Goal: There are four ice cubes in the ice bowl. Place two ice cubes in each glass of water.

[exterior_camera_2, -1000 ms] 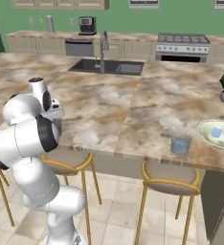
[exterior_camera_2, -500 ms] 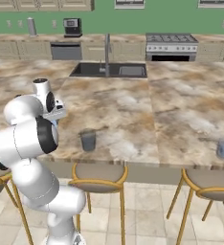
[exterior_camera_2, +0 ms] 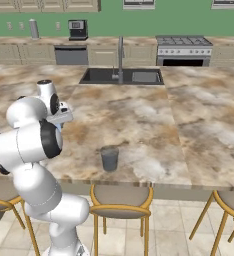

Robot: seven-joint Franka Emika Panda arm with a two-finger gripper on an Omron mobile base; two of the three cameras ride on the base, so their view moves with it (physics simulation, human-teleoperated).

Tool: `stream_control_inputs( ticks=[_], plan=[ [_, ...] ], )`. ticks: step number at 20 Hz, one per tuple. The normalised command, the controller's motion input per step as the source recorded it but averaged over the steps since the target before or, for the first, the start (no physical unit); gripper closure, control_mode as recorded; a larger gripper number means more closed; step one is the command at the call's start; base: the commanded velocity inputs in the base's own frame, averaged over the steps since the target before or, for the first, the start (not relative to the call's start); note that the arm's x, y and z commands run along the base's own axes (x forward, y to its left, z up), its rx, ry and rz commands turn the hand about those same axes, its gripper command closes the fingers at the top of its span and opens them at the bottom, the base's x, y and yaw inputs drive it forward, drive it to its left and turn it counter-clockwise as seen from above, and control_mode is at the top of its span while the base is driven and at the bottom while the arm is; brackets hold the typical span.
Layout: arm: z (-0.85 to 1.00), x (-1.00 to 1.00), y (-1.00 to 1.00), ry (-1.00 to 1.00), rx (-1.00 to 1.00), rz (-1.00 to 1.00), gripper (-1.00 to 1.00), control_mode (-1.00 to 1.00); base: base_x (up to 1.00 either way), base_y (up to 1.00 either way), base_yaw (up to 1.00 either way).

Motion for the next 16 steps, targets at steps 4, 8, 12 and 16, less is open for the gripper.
stream_control_inputs(
  ticks=[4, 8, 12, 16],
  plan=[
    [0.0, 0.0, 0.0, 0.0, 0.0, 0.0, 1.0, 1.0, 0.0, 0.0, 0.0],
    [0.0, 0.0, 0.0, 0.0, 0.0, 0.0, 1.0, 1.0, 0.0, 0.0, 0.0],
    [0.0, 0.0, 0.0, 0.0, 0.0, 0.0, 1.0, 1.0, 0.0, 0.0, 0.0],
    [0.0, 0.0, 0.0, 0.0, 0.0, 0.0, 1.0, 1.0, 0.0, 0.0, 0.0]
  ],
)
